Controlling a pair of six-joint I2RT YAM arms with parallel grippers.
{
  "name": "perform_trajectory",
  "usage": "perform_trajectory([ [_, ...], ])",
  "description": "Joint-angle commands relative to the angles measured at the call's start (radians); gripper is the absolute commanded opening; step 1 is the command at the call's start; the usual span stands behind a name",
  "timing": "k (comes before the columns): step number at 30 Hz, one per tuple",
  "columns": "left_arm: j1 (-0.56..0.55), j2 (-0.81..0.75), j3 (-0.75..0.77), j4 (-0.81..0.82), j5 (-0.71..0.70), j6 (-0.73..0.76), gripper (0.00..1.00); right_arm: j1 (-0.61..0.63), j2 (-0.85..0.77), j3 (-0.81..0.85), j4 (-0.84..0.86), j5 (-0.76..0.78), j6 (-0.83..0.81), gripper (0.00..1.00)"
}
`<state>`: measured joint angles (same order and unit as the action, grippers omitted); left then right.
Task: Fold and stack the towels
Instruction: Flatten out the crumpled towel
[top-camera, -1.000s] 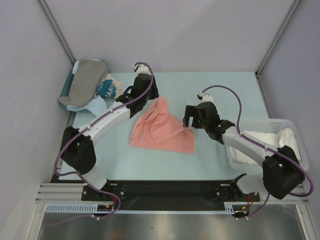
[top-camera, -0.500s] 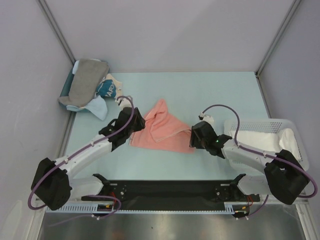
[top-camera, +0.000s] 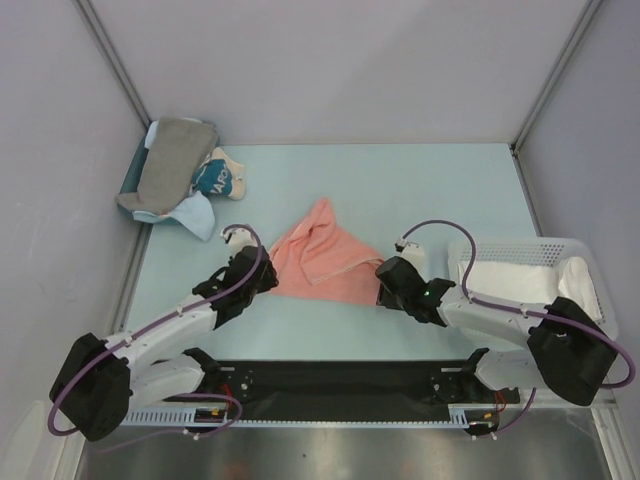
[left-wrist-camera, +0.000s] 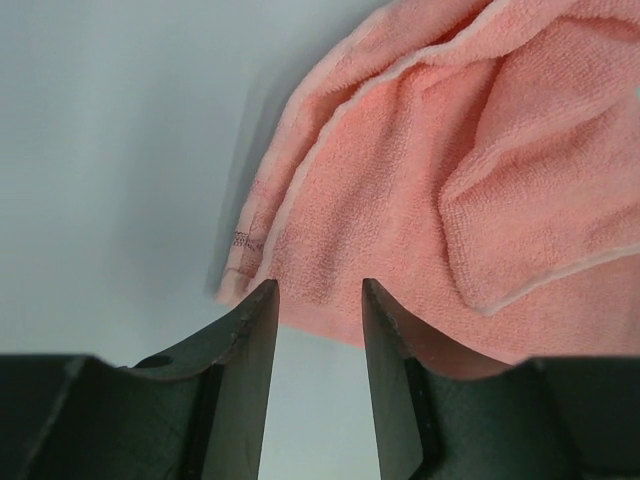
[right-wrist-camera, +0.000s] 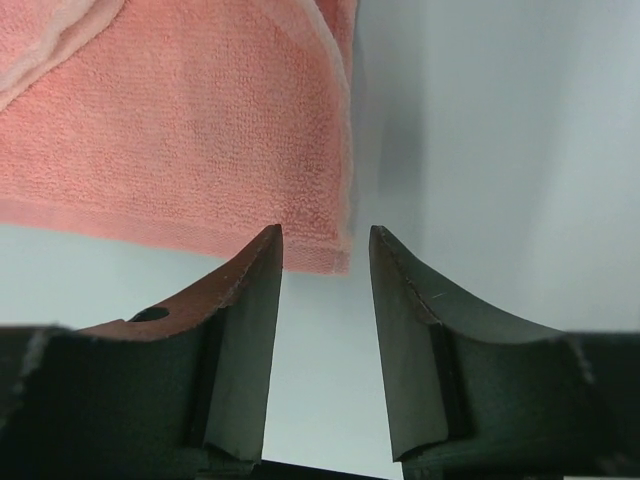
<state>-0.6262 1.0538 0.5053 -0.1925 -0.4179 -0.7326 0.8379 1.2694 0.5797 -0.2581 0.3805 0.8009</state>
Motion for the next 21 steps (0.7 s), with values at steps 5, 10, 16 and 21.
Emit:
perform_trajectory([
  [5,0.017,0.048,-0.033,0.096,0.005,0.016,0.45,0.018,0.054,0.003,0.036,0.029,0.060,0.43],
  [10,0.023,0.061,-0.042,0.117,0.018,0.032,0.46,0.023,0.053,0.002,0.025,0.032,0.072,0.36],
  [16,0.028,0.078,-0.047,0.136,0.039,0.052,0.47,0.024,0.013,0.002,0.002,0.035,0.069,0.26],
  [21,0.031,0.087,-0.047,0.130,0.042,0.062,0.47,0.023,-0.010,0.034,-0.052,0.034,0.058,0.04],
])
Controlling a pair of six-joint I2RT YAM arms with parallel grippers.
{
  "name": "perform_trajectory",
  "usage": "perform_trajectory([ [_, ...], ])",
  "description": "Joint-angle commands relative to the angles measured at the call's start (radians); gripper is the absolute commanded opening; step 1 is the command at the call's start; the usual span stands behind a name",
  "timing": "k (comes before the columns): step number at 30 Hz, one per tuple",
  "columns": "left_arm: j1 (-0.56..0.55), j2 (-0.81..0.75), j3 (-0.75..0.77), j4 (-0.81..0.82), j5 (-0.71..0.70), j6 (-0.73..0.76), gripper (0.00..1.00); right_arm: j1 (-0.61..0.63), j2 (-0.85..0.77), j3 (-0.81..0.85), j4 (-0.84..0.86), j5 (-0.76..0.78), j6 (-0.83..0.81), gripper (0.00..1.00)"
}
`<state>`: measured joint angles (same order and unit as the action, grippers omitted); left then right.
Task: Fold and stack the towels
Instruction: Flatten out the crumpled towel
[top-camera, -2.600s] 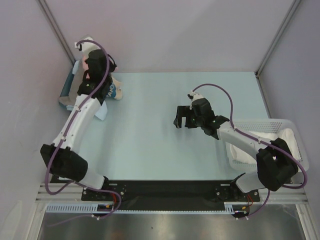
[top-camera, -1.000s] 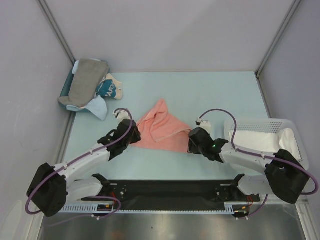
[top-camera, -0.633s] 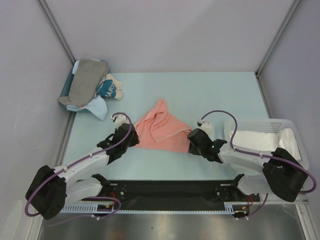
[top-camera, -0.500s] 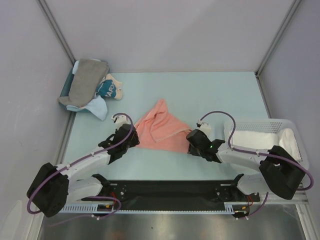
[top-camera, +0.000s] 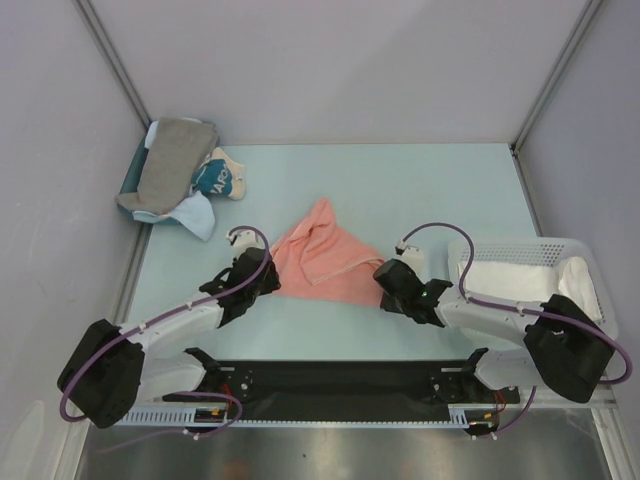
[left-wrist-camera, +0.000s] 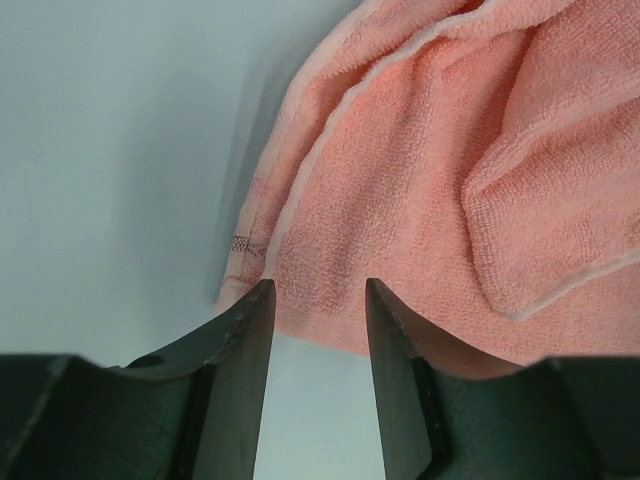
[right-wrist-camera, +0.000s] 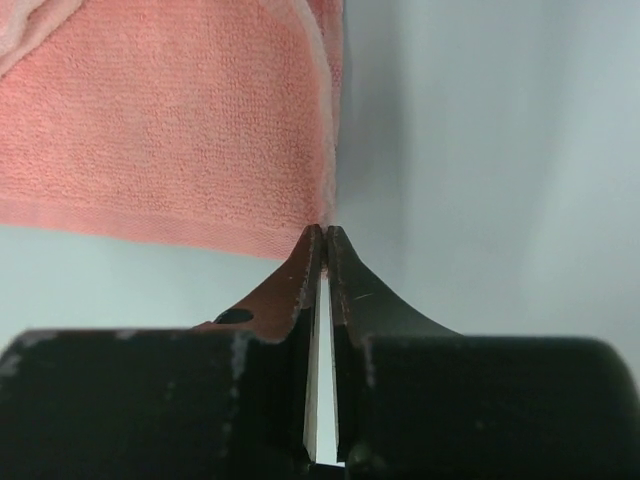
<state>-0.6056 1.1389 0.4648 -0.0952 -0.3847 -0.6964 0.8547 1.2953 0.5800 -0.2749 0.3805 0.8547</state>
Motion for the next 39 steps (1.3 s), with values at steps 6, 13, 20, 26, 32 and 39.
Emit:
perform_trajectory([
  [6,0.023,0.024,-0.009,0.049,0.039,0.041,0.47,-0.012,-0.097,0.053,-0.083,0.049,-0.017,0.00],
  [13,0.036,0.058,0.003,0.051,0.081,0.047,0.45,-0.042,-0.129,0.073,-0.102,0.037,-0.039,0.00],
  [20,0.041,0.090,0.018,0.031,0.070,0.058,0.43,-0.051,-0.137,0.072,-0.098,0.031,-0.042,0.00],
  [26,0.043,0.099,0.020,0.029,0.082,0.067,0.43,-0.059,-0.139,0.072,-0.096,0.028,-0.049,0.00],
  [32,0.043,0.107,0.018,0.017,0.070,0.066,0.43,-0.065,-0.143,0.073,-0.095,0.026,-0.054,0.00],
  [39,0.043,0.119,0.024,0.029,0.087,0.075,0.40,-0.071,-0.143,0.072,-0.093,0.023,-0.059,0.00],
])
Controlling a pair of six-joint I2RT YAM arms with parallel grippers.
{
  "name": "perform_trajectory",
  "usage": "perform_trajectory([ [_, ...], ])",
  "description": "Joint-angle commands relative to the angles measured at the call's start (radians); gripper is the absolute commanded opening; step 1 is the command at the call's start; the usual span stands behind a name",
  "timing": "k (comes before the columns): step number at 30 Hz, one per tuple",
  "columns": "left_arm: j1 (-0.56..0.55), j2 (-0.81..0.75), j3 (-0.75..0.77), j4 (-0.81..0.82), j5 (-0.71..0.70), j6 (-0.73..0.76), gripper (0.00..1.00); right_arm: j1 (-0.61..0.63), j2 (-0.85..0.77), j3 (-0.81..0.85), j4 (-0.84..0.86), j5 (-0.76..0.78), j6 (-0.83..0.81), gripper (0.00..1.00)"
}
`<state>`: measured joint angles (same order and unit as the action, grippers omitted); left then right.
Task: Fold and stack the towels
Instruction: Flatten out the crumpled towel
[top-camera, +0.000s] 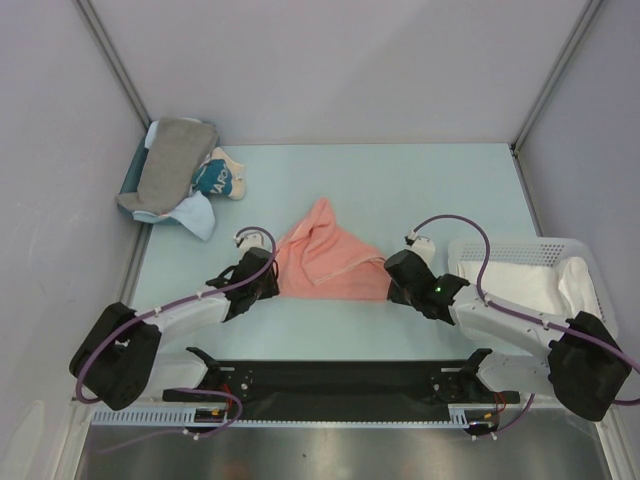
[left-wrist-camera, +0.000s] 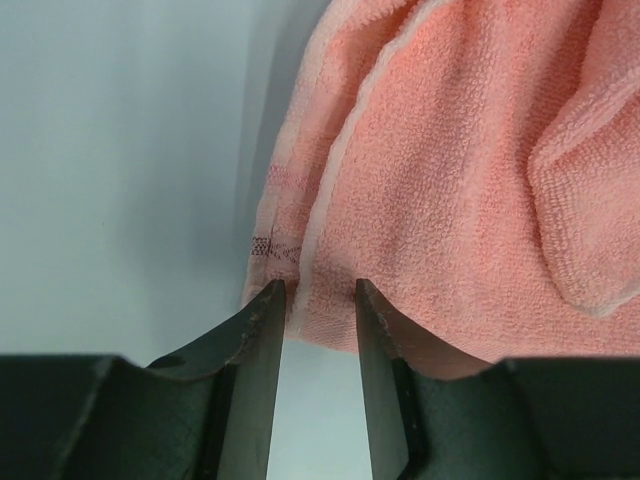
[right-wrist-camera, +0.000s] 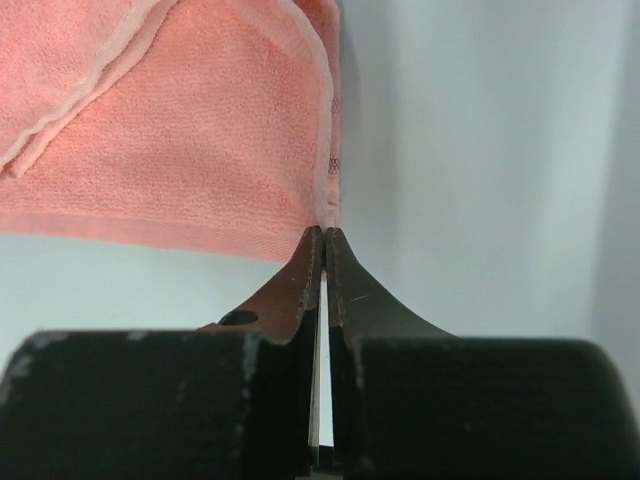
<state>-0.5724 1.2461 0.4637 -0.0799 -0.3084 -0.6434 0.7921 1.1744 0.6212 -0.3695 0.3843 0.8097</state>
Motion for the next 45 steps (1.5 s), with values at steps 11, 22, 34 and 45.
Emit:
perform_trajectory([
  [11,0.009,-0.026,0.047,-0.018,0.022,0.034,0.22,-0.016,-0.022,0.048,0.006,0.005,-0.023,0.00],
  [22,0.012,-0.088,0.101,-0.054,0.055,0.054,0.00,-0.036,-0.050,0.075,0.004,0.005,-0.060,0.00],
  [34,0.017,-0.143,0.044,-0.040,0.150,0.027,0.00,-0.079,-0.117,0.086,-0.048,-0.019,-0.098,0.00],
  [45,0.017,-0.370,-0.089,-0.127,0.218,-0.041,0.00,-0.042,-0.159,0.063,-0.091,-0.042,-0.084,0.00],
])
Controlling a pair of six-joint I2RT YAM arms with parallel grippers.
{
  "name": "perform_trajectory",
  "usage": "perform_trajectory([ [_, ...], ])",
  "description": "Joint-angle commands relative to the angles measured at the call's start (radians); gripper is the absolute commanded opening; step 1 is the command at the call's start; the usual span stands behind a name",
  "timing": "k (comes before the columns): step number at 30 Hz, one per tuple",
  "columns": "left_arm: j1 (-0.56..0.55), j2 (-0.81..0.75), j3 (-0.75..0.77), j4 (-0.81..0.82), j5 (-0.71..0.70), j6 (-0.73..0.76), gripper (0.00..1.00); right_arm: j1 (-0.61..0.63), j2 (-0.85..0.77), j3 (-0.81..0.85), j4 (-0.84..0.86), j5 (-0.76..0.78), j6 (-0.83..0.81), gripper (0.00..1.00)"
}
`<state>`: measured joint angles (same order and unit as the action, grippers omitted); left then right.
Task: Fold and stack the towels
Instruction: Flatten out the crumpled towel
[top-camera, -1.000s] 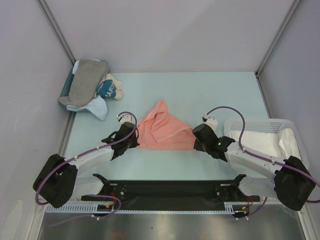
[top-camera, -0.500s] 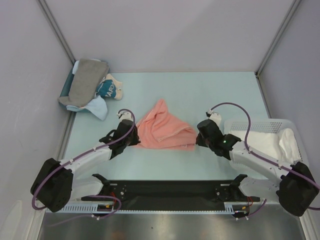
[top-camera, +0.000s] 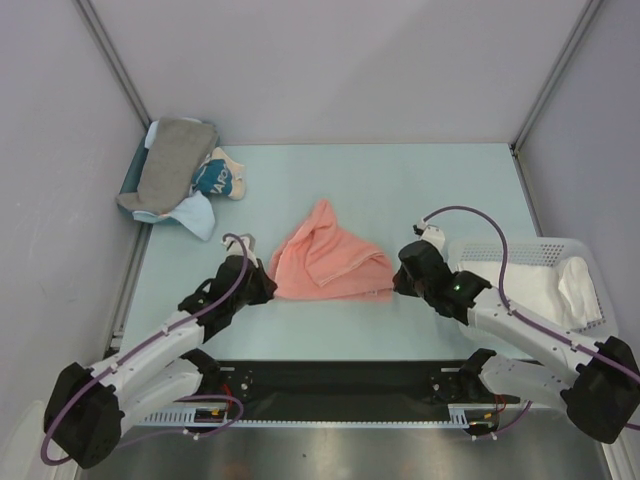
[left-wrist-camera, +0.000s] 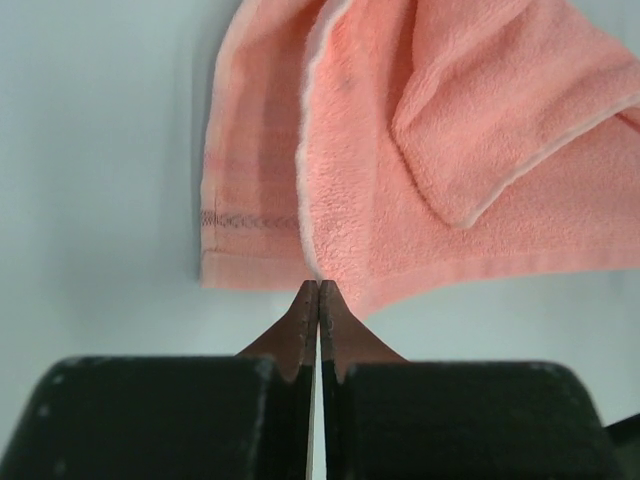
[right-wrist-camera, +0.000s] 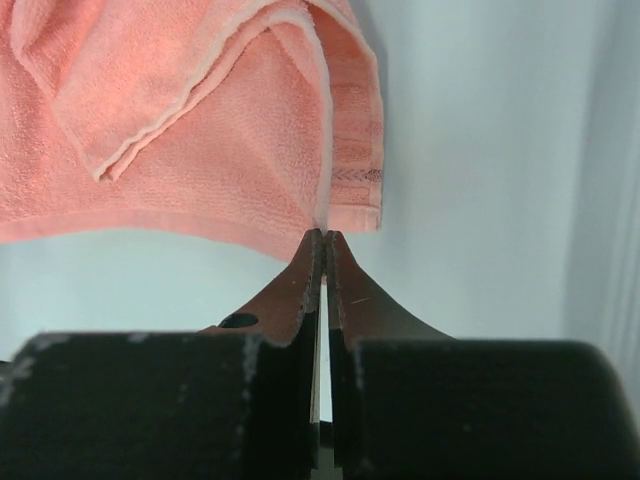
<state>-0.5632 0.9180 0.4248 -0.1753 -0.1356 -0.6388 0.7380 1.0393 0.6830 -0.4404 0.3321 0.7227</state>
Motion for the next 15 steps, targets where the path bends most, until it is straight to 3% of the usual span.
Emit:
perform_trajectory([
  [1,0.008,-0.048,-0.064,-0.030,0.051,-0.054,0.00,0.012,-0.022,-0.010,-0.009,0.008,0.003,0.00],
  [6,0.008,0.001,-0.152,0.045,0.102,-0.096,0.00,0.011,0.025,-0.043,0.017,0.002,0.011,0.00],
  [14,0.008,0.136,-0.155,0.145,0.109,-0.073,0.00,0.009,0.088,-0.050,0.062,-0.005,0.007,0.00],
  [15,0.008,0.139,-0.155,0.145,0.108,-0.071,0.05,0.009,0.090,-0.049,0.063,-0.004,0.004,0.00],
])
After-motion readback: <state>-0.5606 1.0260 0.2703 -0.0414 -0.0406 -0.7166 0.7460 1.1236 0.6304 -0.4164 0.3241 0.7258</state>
